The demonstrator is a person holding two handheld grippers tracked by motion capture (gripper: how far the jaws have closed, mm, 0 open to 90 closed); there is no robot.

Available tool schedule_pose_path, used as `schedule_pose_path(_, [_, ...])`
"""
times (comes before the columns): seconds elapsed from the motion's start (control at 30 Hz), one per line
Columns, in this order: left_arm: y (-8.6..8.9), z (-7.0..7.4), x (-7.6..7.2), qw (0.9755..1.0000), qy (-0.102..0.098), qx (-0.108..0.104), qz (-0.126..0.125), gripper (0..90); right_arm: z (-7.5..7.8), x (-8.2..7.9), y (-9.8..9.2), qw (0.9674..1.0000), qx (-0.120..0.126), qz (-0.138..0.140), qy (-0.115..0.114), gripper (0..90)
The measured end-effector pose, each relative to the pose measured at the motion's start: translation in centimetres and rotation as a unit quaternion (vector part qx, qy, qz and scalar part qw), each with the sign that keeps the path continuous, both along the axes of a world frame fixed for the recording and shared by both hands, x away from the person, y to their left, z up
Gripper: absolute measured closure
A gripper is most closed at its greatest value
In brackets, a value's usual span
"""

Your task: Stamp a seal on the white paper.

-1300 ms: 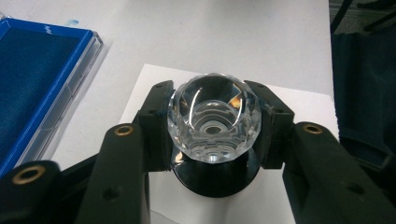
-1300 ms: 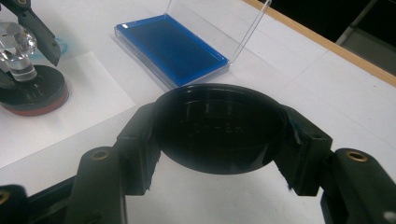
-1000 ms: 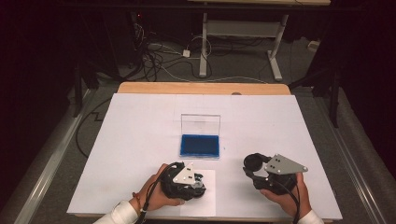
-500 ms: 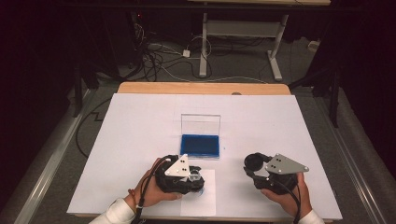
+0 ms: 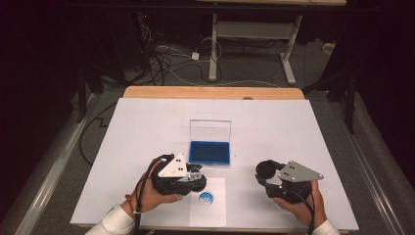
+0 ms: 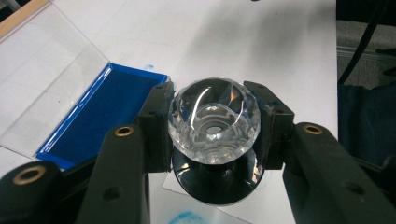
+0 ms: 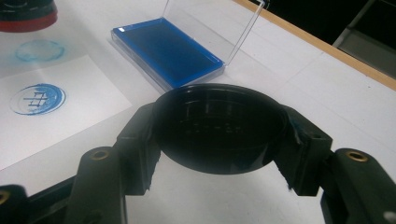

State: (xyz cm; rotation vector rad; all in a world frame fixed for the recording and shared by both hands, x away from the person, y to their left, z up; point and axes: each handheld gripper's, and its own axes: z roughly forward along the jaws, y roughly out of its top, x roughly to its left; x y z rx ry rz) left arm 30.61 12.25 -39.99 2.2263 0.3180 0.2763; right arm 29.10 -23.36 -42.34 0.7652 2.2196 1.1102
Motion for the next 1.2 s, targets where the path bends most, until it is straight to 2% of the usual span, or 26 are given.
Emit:
schedule_pose_path(0.53, [0.0,0.1,-0.2,1.0,-0.005,0.006,-0.003,54.6,0.0,-0.1,0.0,1.0,-0.001,0.001,0.0,38.6])
schedule_pose_path(0.8, [0.5,0.7,-0.1,1.0,-0.006,-0.006,0.0,54.6,-0.1,0.1,0.0,1.0,-0.002,0.003,0.002,38.7])
schedule_pose_path(1.2, [2.0,1.3,0.3,0.9994,-0.012,-0.025,0.022,54.6,-0.3,0.3,0.2,1.0,-0.004,0.003,0.007,38.7])
